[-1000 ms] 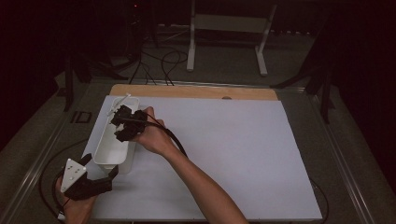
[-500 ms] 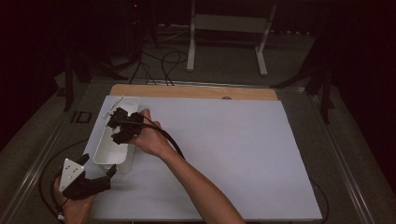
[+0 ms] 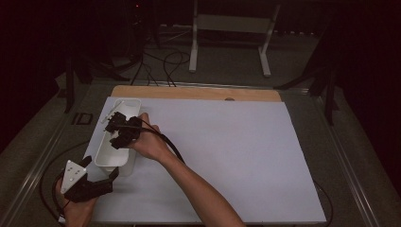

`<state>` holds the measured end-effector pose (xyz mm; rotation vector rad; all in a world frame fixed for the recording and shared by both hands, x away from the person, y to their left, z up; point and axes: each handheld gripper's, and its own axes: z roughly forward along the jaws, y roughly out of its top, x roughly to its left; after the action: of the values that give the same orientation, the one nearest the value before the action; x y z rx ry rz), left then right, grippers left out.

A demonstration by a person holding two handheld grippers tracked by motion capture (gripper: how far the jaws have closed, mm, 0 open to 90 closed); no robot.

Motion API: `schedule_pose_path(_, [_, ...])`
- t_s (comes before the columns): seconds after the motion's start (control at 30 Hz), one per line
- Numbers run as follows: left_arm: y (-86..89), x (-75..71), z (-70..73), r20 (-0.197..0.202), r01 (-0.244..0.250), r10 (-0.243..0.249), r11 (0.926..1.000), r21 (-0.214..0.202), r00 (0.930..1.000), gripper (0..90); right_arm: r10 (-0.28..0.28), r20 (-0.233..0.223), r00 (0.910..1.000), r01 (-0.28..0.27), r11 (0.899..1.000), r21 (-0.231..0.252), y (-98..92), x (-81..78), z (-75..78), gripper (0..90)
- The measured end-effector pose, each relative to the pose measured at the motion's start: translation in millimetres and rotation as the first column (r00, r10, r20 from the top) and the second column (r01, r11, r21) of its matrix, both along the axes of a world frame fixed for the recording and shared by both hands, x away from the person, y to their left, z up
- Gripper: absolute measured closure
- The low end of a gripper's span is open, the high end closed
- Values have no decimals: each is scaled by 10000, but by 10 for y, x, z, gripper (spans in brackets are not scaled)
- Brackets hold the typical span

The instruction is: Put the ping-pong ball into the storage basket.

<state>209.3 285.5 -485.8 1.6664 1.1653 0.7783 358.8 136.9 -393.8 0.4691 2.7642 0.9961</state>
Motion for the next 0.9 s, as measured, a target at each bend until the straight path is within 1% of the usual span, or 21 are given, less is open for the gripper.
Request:
schedule_pose_path(0.47, [-21,10,-8,-13,157,-157,9999,15,9999,0,67,-127,9999,-69,9999,-88,33,-2,-35,505])
schedule_pose_path(0.9, [-26,9,-9,-23,189,-189,9998,47,9998,0,95,-203,9997,-100,9997,-217,68,-6,-74,504])
